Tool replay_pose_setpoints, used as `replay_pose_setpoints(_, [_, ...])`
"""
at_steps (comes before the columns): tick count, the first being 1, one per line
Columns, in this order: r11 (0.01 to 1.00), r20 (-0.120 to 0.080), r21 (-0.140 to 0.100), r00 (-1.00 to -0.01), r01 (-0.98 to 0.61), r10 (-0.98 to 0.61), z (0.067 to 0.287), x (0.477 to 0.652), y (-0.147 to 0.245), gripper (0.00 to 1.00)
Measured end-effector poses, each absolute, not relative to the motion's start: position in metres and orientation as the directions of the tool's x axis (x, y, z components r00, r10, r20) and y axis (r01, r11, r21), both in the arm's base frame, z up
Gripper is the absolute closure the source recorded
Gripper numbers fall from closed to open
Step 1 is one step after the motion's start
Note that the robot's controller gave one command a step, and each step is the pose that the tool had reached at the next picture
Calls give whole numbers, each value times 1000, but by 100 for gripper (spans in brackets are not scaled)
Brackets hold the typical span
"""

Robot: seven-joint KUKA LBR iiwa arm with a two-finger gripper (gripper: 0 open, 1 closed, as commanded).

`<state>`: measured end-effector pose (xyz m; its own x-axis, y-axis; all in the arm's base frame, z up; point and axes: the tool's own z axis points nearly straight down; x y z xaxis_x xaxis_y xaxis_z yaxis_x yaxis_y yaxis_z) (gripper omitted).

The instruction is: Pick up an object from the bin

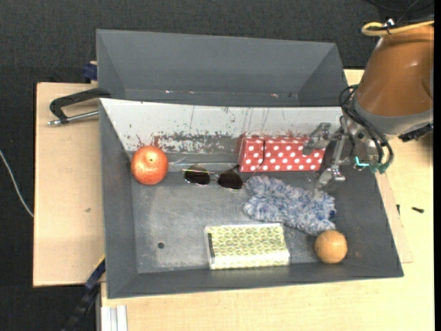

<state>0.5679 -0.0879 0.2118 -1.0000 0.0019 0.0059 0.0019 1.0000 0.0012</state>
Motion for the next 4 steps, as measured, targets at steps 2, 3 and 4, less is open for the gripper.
replay_pose_setpoints(2, [1000,-8,0,-1000,4,4,167,525,-111,0])
replay_pose_setpoints(3, [997,5,2,-997,-77,-77,133,500,-125,0])
replay_pose_setpoints(4, [996,-4,-2,-996,-86,-86,73,551,-143,100])
